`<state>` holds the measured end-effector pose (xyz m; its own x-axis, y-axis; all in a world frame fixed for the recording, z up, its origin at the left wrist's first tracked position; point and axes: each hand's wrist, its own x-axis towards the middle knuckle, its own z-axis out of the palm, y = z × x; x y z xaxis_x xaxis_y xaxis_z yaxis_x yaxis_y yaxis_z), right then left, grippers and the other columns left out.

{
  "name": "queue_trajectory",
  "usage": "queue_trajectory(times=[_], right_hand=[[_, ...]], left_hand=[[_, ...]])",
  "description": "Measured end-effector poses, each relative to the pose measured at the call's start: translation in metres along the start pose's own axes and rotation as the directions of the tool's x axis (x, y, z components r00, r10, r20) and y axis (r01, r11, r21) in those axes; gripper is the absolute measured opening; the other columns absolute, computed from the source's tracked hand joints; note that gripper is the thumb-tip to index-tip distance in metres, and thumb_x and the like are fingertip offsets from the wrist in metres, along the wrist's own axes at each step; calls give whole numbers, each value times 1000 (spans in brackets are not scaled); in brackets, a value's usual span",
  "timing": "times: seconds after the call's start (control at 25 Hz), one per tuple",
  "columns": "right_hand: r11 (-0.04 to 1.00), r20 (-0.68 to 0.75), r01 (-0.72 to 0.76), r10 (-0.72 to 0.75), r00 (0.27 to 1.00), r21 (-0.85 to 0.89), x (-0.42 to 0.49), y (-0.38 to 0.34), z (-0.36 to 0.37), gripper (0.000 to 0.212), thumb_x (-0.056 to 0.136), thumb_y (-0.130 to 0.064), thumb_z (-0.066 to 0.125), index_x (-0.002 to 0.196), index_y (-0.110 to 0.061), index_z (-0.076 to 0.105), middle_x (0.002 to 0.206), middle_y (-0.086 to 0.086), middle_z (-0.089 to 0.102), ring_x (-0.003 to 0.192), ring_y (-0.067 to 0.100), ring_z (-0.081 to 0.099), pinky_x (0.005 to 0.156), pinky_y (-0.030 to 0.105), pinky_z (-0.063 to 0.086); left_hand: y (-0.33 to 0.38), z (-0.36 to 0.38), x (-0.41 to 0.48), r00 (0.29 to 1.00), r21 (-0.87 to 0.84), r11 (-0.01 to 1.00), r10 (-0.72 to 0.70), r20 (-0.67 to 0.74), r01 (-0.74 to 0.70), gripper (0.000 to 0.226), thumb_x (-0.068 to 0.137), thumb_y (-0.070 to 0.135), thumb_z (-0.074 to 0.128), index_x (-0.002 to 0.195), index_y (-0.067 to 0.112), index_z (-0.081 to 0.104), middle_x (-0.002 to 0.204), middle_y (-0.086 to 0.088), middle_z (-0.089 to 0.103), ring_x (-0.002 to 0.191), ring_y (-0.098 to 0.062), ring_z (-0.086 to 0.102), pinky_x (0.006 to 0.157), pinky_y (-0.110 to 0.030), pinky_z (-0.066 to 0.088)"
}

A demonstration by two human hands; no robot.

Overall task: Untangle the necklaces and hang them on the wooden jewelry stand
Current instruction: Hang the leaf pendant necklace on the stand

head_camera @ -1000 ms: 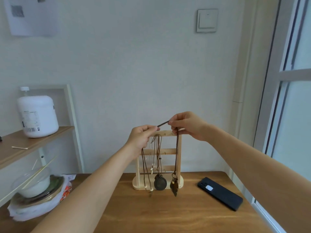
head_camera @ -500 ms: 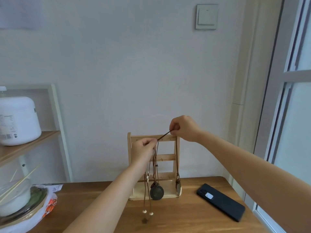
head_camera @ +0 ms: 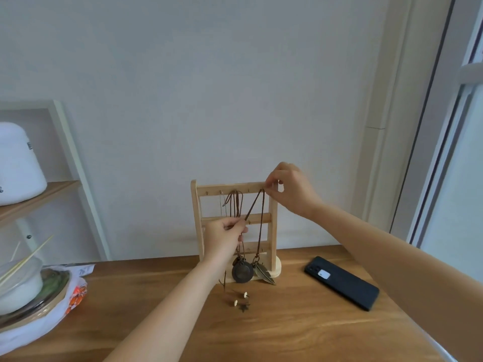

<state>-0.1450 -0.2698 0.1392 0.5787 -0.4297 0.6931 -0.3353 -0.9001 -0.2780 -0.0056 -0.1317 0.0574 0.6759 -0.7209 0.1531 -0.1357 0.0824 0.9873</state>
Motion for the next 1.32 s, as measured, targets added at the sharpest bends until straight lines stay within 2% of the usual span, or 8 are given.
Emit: queue_trajectory(times=[0.12,0.32,0.52,0.64,0.76,1.0,1.12,1.32], right_hand=[[936,-38,-225,244,969,272,-39,-12,11,9,89,-6,69,93,-13,74,91,-1,65,76,8,58,70,17,47],[539,379,-611,485,788,580,-88,-22,53,22,99,-24,63,118,-17,72,107,0,75,97,16,70,90,37,58],[290,438,-616,493,752,732,-100,-19,67,23,101,-21,59,99,-4,74,95,5,74,91,20,65,76,26,53],[200,501,-622,435,748,757,-114,-14,76,20,103,-21,54,99,-8,68,96,7,73,93,22,66,88,37,49],[5,516,-580,449,729,815,-124,-9,80,16,104,-17,52,96,-8,62,78,6,65,81,23,63,86,38,52],[59,500,-637,565,656,769,-142,-11,102,13,99,-11,60,100,0,68,75,7,66,76,20,65,78,32,57],[2,527,-678,627,574,735,-145,-11,119,16,98,-13,63,100,-1,72,76,7,68,75,20,63,80,34,58],[-13,505,-728,728,463,686,-141,-9,137,20,94,-21,70,93,-2,75,74,8,66,62,18,60,69,31,57]], left_hand=[[-10,6,-7,1000,6,1000,-19,10,19,10,94,18,69,100,16,76,79,2,78,64,-9,69,63,-23,54],[-18,12,-24,996,9,1000,-19,89,19,8,94,20,69,95,20,77,83,0,78,68,-8,71,63,-18,53],[-31,15,-40,994,12,999,-43,100,42,10,94,18,69,91,24,76,81,1,78,56,0,62,56,-14,51],[-46,14,-43,990,-3,997,-73,122,74,9,94,17,70,91,19,78,79,-2,78,60,-4,63,59,-18,52],[-63,15,-47,984,8,993,-116,132,116,11,94,20,70,96,14,79,74,-1,75,60,-8,63,56,-20,49],[-95,19,-42,1000,117,993,7,19,-9,13,94,22,68,86,24,79,77,3,76,80,-16,72,80,-41,60],[-99,24,-43,989,198,969,151,-11,-146,14,94,16,66,95,25,76,84,11,75,84,-3,69,79,-32,58],[-100,24,-20,934,306,886,356,32,-348,29,98,10,55,113,26,73,100,12,63,85,-8,61,74,-21,48]])
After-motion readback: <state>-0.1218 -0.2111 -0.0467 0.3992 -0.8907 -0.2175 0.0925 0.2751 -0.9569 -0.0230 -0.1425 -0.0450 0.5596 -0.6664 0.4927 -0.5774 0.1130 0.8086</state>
